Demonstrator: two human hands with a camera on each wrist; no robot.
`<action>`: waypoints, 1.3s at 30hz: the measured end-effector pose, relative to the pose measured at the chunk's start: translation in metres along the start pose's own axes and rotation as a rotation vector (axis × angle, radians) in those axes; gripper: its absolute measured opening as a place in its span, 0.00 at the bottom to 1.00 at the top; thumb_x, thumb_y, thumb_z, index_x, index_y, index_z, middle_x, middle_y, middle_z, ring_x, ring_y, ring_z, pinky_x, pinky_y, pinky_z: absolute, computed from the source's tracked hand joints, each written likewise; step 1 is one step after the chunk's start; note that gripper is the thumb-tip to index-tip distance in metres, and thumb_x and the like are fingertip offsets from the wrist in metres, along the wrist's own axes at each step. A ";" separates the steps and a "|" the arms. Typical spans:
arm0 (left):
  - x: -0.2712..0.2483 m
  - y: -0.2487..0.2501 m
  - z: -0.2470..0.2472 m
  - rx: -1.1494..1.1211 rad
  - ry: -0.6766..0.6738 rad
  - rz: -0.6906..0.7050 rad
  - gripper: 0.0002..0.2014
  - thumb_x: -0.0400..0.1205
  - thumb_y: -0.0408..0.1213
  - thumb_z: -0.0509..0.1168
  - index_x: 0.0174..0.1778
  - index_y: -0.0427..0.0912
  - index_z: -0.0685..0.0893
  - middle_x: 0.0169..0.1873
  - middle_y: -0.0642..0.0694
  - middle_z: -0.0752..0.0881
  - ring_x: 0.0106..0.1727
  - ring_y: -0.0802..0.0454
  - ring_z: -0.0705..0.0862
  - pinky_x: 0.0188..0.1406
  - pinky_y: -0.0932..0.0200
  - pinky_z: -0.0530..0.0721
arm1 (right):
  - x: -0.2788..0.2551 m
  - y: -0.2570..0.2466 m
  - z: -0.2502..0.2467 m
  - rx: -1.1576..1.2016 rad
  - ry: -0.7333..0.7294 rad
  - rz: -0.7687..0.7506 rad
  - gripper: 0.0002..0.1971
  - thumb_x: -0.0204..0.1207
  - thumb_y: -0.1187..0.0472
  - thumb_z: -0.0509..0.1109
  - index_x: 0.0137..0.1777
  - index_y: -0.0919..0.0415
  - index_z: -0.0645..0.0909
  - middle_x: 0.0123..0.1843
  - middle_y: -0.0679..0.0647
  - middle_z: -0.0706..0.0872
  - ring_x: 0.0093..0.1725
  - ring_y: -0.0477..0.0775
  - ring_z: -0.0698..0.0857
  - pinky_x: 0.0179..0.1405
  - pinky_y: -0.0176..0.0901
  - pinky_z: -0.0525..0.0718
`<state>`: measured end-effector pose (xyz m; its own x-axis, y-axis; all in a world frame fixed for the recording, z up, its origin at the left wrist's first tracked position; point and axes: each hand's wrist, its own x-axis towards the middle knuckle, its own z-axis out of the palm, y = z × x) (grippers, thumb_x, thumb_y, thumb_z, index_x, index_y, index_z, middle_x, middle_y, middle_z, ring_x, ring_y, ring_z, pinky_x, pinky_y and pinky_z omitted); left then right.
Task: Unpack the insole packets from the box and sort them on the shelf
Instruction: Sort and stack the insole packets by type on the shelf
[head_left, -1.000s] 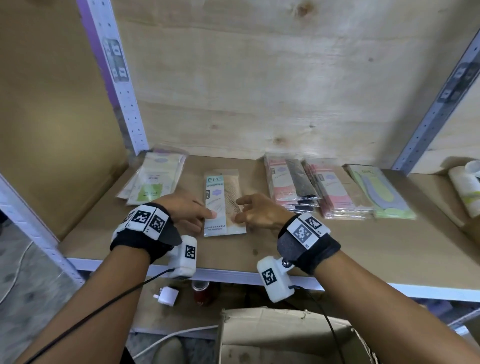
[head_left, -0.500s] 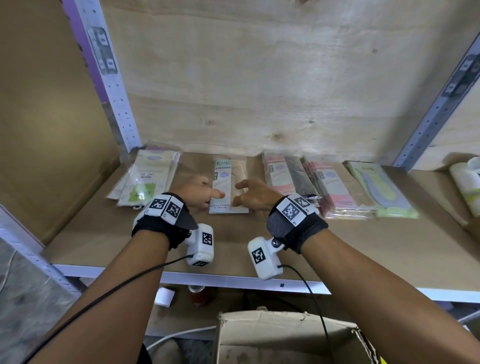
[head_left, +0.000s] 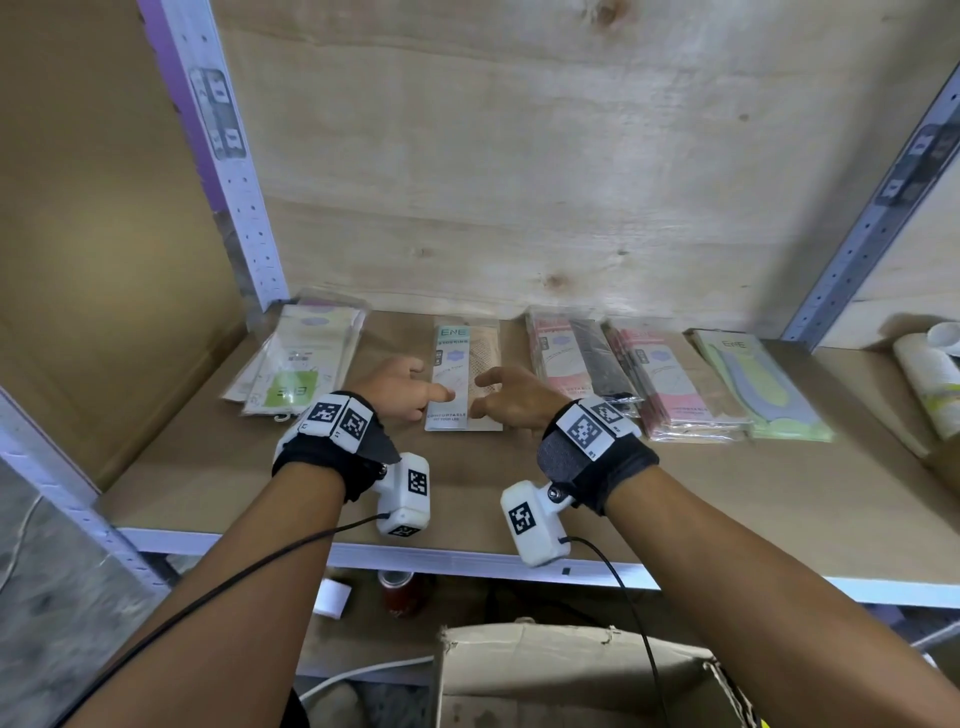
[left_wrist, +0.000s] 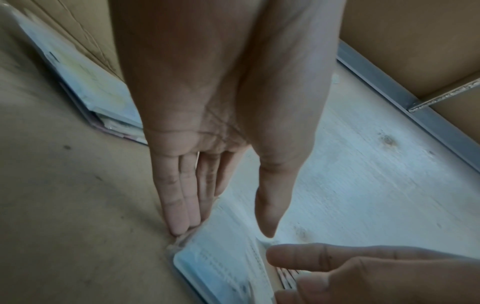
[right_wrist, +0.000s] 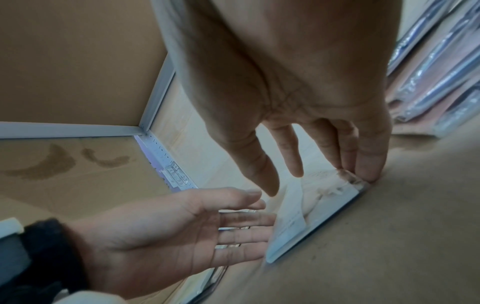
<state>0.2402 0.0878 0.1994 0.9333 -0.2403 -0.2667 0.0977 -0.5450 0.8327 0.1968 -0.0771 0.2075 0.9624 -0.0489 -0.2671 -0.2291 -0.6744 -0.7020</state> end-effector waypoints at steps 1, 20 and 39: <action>-0.001 -0.001 0.000 0.002 0.001 0.011 0.34 0.80 0.37 0.74 0.79 0.33 0.68 0.62 0.41 0.84 0.60 0.45 0.87 0.63 0.48 0.87 | -0.001 0.000 0.000 -0.001 0.002 -0.002 0.32 0.75 0.60 0.75 0.78 0.62 0.71 0.72 0.58 0.80 0.68 0.55 0.79 0.68 0.45 0.79; -0.008 -0.022 -0.034 0.073 0.348 0.155 0.22 0.79 0.42 0.73 0.70 0.42 0.83 0.67 0.45 0.84 0.69 0.47 0.81 0.68 0.57 0.76 | -0.003 -0.011 0.003 -0.014 0.139 -0.152 0.16 0.76 0.62 0.73 0.64 0.58 0.84 0.71 0.56 0.80 0.72 0.54 0.77 0.73 0.51 0.77; -0.036 -0.078 -0.103 0.093 0.455 -0.146 0.23 0.83 0.38 0.66 0.73 0.36 0.77 0.70 0.36 0.82 0.68 0.39 0.81 0.66 0.54 0.77 | 0.015 -0.088 0.100 0.482 -0.115 -0.049 0.20 0.82 0.71 0.63 0.74 0.71 0.72 0.40 0.61 0.80 0.31 0.52 0.81 0.33 0.42 0.84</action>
<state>0.2343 0.2213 0.1943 0.9706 0.2085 -0.1205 0.2266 -0.6211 0.7502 0.2174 0.0555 0.1992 0.9576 0.0743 -0.2783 -0.2516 -0.2548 -0.9337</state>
